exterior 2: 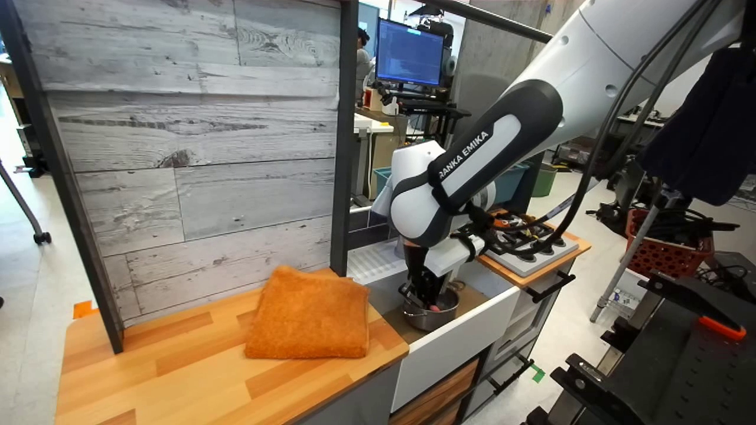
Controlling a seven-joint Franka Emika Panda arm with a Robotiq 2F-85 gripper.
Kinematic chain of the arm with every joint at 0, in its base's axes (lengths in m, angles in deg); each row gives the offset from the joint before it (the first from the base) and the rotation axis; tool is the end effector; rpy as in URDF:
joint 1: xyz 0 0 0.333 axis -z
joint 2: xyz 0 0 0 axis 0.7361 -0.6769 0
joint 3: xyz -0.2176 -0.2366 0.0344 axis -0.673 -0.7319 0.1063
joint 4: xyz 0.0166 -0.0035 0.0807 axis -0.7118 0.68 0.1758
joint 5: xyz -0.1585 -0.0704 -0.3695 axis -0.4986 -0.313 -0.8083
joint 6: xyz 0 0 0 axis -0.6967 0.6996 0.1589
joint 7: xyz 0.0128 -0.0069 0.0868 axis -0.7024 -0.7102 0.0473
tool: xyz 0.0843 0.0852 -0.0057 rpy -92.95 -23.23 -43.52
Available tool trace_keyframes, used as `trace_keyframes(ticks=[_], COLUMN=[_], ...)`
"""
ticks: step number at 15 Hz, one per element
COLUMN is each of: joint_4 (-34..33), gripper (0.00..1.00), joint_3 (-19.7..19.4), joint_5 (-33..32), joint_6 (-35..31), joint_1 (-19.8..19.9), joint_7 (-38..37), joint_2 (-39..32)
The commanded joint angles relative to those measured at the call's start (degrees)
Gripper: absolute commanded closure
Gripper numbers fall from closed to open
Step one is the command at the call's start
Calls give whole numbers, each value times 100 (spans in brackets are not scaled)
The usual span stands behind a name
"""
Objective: Use the towel to wipe the table, then put the dolls on the stove
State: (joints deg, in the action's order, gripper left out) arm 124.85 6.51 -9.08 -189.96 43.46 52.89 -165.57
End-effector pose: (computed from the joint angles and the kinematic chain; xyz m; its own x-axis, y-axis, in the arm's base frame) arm 0.6882 0.0085 -0.1177 0.9746 0.0487 -0.2187 0.0838 -0.9844 0.1545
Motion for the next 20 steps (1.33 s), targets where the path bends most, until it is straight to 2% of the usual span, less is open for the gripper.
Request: trace_keyframes(ticks=[1, 5, 7, 10, 14, 20], joint_4=[1363, 2535, 3018, 2989, 2475, 1075], gripper=[97, 97, 97, 97, 97, 97], joint_3=[27, 110, 153, 156, 8, -153], joint_5=[-12, 129, 440, 972, 1538, 2215], joint_6=[-822, -2078, -2489, -2119, -1494, -169], joint_1=[171, 389, 630, 1146, 1803, 2495], joint_7=[157, 71, 41, 28, -116, -728], joint_2=[1069, 1915, 2360, 2802, 3034, 2398])
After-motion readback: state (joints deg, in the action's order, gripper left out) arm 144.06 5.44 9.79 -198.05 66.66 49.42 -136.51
